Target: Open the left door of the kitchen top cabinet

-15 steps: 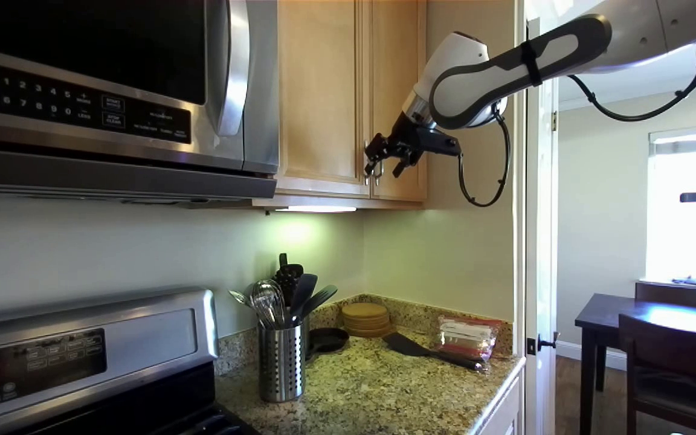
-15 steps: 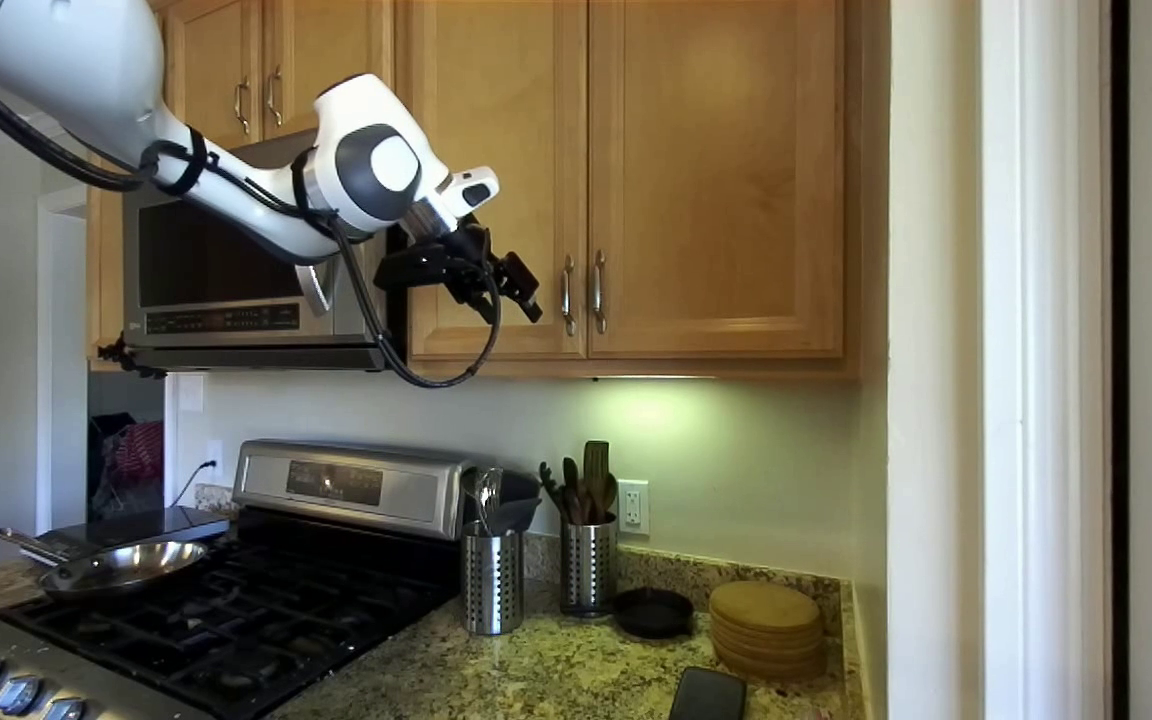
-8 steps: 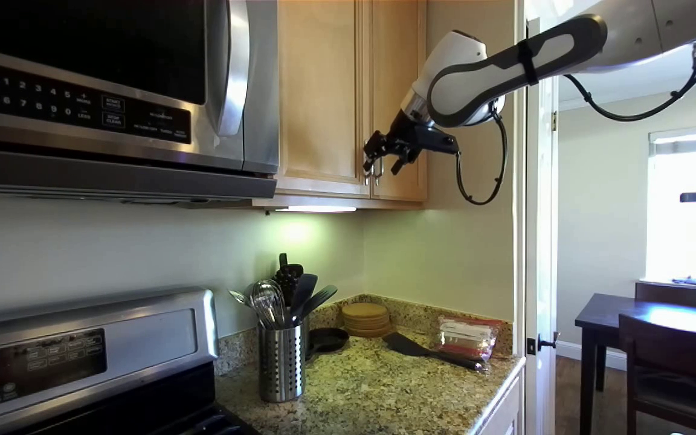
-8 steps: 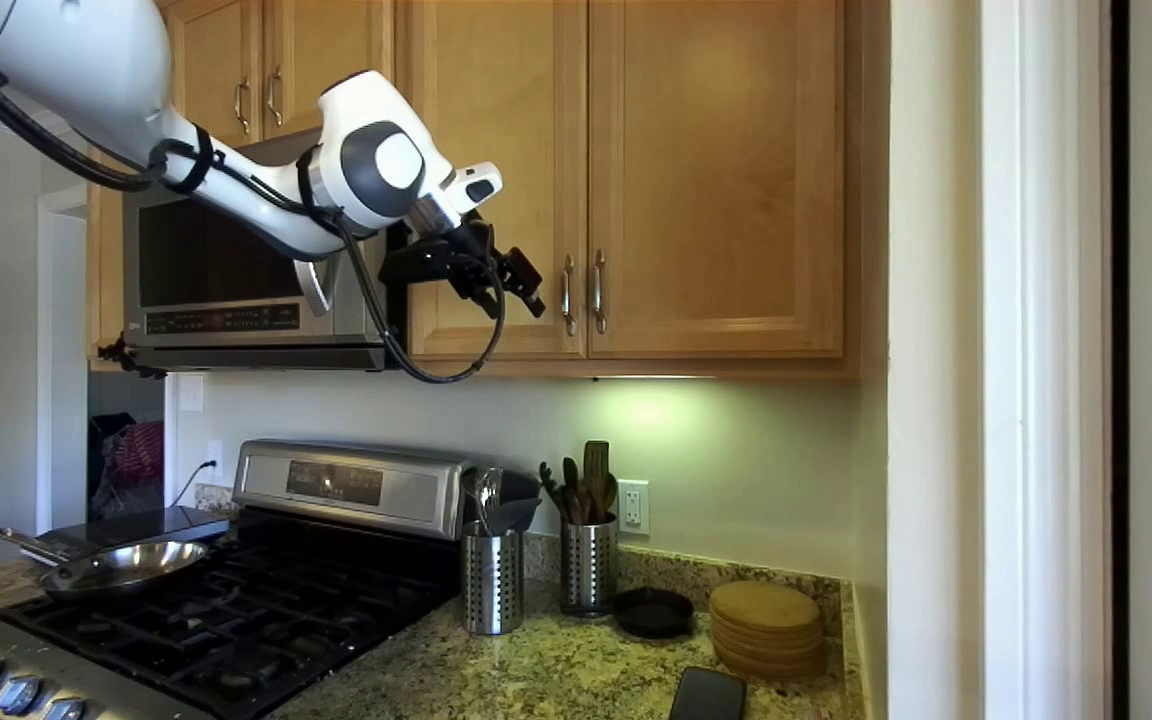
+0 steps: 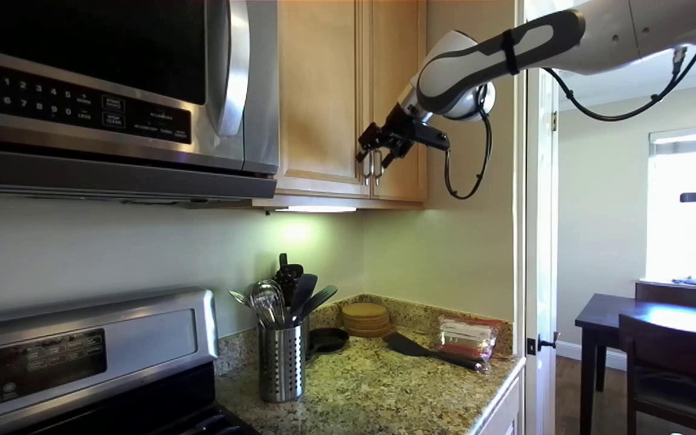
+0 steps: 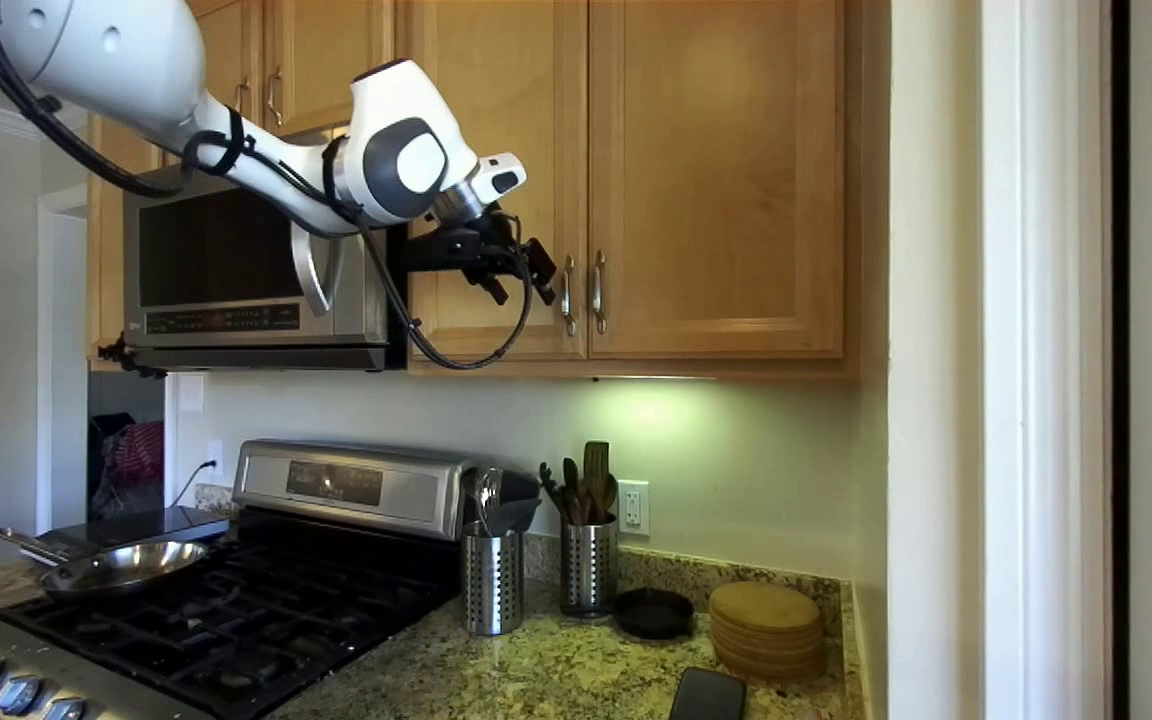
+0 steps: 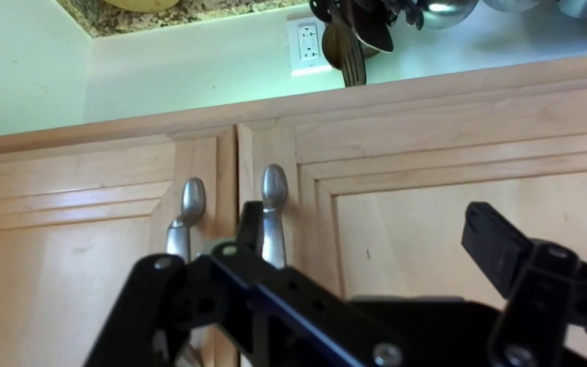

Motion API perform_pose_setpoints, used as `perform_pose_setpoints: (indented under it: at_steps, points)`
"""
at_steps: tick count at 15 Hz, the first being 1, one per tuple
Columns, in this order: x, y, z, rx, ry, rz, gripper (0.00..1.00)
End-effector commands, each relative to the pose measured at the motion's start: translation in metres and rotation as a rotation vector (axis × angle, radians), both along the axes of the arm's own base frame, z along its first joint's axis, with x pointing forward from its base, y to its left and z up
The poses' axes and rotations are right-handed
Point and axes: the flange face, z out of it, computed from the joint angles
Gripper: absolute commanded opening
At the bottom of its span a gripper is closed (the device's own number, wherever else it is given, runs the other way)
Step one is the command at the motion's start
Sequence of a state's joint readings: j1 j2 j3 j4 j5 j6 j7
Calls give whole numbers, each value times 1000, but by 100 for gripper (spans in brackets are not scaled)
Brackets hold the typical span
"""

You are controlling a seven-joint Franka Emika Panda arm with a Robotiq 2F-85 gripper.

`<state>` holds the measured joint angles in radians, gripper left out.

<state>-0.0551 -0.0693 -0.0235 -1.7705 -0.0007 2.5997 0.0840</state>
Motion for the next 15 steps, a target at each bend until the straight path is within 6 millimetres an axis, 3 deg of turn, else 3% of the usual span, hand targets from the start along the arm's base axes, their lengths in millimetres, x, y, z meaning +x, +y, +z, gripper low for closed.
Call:
perform_pose_setpoints:
  at_steps: [1,6,9,10,11,15]
  points:
    - [14,-16,2,-26,-27,66,100]
    - [16,-38,8,-93,-67,124,100]
    - [16,-41,10,-71,-73,150,100]
    - [17,-42,10,-62,-76,158,83]
    - [17,-41,10,-49,-79,165,72]
    - [20,-45,6,-38,-95,179,47]
